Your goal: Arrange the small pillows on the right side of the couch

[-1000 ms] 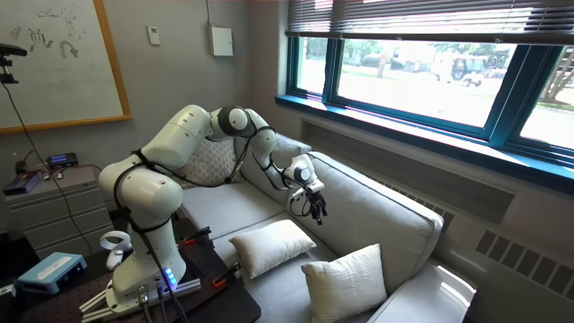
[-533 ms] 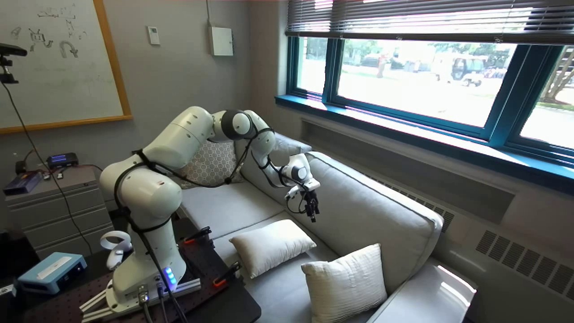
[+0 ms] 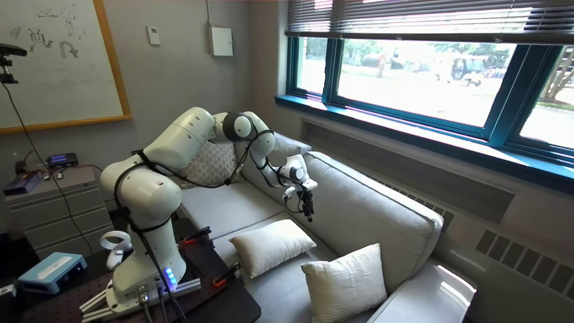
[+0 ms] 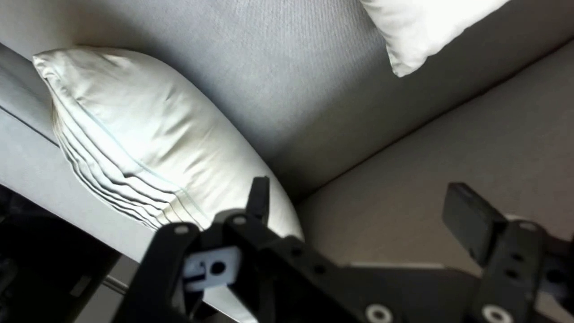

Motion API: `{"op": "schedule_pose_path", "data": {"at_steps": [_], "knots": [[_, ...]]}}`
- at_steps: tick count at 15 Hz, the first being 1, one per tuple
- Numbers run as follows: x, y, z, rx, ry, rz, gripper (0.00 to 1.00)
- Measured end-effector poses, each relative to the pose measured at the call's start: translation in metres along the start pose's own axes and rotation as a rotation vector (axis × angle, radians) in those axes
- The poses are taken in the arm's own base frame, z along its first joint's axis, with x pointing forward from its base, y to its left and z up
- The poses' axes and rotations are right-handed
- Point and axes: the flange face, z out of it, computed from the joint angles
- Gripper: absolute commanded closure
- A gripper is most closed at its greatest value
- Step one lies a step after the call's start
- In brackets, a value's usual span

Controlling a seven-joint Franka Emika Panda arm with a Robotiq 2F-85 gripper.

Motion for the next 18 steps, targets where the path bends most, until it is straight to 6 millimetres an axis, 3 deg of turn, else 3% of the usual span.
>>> {"op": "schedule_pose_path", "data": {"at_steps": [5,7,10,18], "knots": [[-0.048,-0.043,-0.001,-0.019,0.063,-0.191,0.0],[-0.056,-0.053,0.003,-0.054,0.103,-0.237,0.0],[-0.043,-0.048,0.022,-0.14,0.167,-0.264,0.0],[0.021,0.009,0.077,-0.219,0.138,-0.172,0.0]]}}
